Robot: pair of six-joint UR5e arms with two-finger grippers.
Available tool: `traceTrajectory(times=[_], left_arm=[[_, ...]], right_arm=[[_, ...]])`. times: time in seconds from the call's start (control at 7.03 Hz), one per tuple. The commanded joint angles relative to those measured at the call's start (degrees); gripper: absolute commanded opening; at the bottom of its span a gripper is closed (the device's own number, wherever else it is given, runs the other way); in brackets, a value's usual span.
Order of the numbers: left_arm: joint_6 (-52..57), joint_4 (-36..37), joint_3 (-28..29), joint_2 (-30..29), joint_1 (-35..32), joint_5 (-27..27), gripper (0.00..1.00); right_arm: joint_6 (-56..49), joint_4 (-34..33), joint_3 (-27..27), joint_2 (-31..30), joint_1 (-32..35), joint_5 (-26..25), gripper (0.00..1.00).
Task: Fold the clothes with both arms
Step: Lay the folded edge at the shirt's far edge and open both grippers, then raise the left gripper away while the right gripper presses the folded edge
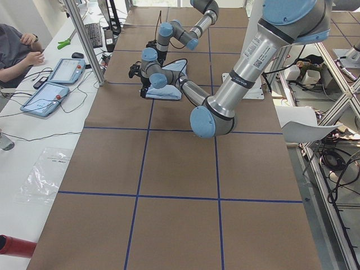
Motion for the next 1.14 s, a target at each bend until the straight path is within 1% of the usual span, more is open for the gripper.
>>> traceTrajectory(times=[0.0,0.14,0.28,0.43,0.57,0.71,1.0], left_arm=[[-0.2,-0.1,-0.1,0.6,-0.1,0.0,1.00],[-0.2,-0.2,-0.1,0.6,0.0,-0.1,1.00],[-0.3,-0.2,-0.1,0.7,0.0,-0.1,1.00],[-0.4,-0.1,-0.4,0.7,0.0,0.0,1.00],[-0.7,0.0,-0.6,0.7,0.0,0.0,1.00],[-2.7,-0.2,-0.8,0.7,0.4,0.0,1.00],[-2.8,-0.3,-2.3,0.9,0.5,0.0,1.00]], right_arm=[[-3.6,-9.9,12.0,-5.6,-1.2,0.0,1.00],[-3.6,-11.6,16.0,-8.8,-3.6,-0.9,1.00],[-3.6,-11.7,19.5,-12.9,-5.8,-2.7,1.00],[-3.6,-11.7,21.5,-15.0,-6.7,-3.0,1.00],[-3.6,-11.7,21.6,-15.4,-8.0,-3.2,1.00],[-3.6,-11.5,21.6,-16.2,-8.4,-3.2,1.00],[-4.4,-10.4,21.5,-18.3,-9.1,-3.0,1.00]])
